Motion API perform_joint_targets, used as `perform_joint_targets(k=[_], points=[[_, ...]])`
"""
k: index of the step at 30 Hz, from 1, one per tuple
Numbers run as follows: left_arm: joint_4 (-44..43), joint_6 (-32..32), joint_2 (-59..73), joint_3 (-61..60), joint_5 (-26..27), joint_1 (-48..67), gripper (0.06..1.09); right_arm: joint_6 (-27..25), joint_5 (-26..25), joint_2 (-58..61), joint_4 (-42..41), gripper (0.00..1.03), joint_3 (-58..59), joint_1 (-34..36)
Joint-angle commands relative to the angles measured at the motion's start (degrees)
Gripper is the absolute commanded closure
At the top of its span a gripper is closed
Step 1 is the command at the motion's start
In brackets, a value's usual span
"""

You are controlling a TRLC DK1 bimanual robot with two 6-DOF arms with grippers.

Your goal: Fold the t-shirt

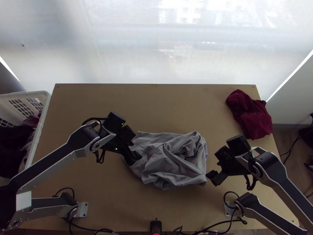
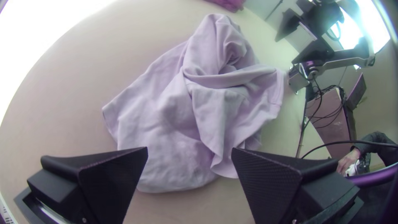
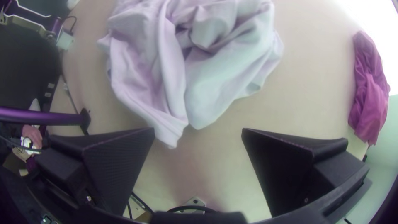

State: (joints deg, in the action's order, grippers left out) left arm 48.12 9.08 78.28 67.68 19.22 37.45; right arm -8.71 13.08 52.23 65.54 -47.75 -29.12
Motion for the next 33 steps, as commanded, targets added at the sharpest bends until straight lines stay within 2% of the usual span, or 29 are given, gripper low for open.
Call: perform_joint_targets(k=[1, 5, 16, 22, 33], points=[[0.3, 1.5, -4.6, -5.7, -1.7, -4.8, 0.11, -0.3, 1.6, 0.9, 1.2, 0.05, -2.5, -8.1], [1.0, 3.0, -5.5, -7.1, -1.9, -6.5, 0.11, -0.8, 2.5, 4.6, 0.3, 0.05, -2.2, -15.0], [1.5, 2.2, -7.1, -9.0, -1.8, -5.6, 0.11, -0.7, 2.4, 13.4, -9.6, 0.05, -3.2, -24.5], [1.9, 2.3, -8.3, -9.2, -1.8, -6.4, 0.11, -0.5, 2.4, 18.2, -12.1, 0.05, -5.6, -31.3], [2.1, 2.3, -8.9, -9.1, -2.0, -8.4, 0.11, -3.1, -0.7, 25.7, -20.3, 0.05, -6.9, -34.8]])
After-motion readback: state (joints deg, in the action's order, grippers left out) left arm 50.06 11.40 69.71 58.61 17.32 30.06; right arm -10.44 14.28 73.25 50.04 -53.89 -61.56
